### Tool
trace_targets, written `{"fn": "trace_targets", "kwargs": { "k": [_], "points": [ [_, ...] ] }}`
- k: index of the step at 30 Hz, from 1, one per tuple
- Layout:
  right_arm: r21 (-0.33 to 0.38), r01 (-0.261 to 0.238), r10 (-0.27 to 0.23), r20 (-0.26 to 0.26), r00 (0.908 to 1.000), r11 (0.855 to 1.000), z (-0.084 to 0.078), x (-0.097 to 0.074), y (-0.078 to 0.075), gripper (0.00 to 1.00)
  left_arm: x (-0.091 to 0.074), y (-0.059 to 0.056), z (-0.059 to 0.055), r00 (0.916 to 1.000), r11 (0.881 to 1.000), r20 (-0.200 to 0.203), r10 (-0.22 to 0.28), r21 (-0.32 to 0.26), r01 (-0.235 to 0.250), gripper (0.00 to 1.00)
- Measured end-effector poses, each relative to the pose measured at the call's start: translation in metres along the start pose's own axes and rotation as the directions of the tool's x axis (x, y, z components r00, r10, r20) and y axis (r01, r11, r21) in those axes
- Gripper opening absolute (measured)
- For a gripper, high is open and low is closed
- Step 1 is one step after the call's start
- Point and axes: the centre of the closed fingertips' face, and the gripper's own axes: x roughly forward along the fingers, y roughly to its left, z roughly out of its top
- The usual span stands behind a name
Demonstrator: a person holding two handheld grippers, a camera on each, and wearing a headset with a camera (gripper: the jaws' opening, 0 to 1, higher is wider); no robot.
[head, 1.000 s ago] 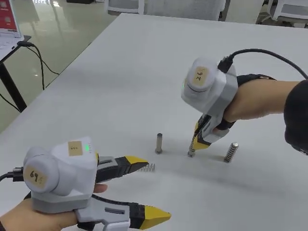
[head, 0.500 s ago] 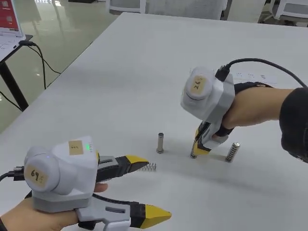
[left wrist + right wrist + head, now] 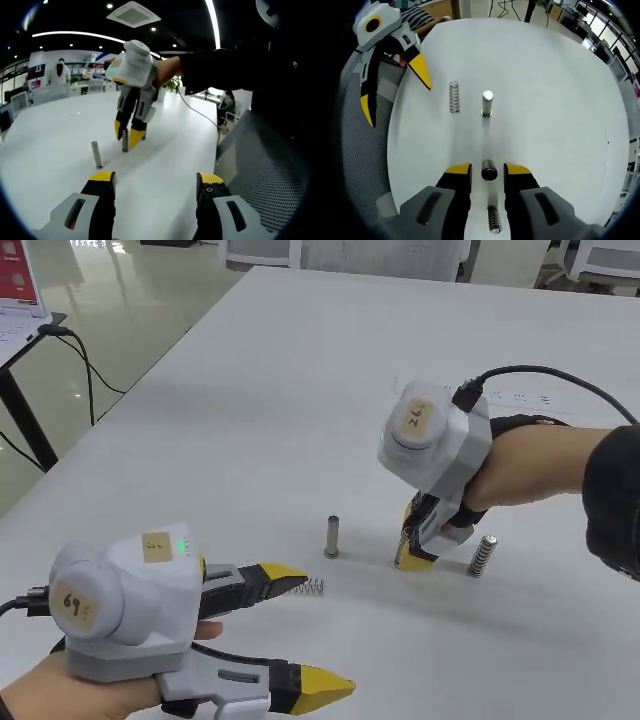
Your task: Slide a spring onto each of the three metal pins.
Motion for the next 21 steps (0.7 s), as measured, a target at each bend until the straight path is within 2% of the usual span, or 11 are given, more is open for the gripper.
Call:
{"fn": "trace_targets", "kwargs": {
  "k": [8, 21],
  "points": [
    [-0.019, 0.011, -0.01, 0.029, 0.9995, 1.0, 0.011, -0.005, 0.002, 0.26, 0.0, 0.0, 0.0, 1.0, 1.0, -0.001, 0.002, 0.0, -0.002, 0.61],
    [-0.042, -0.003, 0.005, 0.056, 0.9984, 0.999, 0.025, -0.007, 0.014, 0.26, -0.003, 0.0, 0.0, 0.9999, 1.0, 0.0, 0.012, 0.002, -0.012, 0.61]
  ]
}}
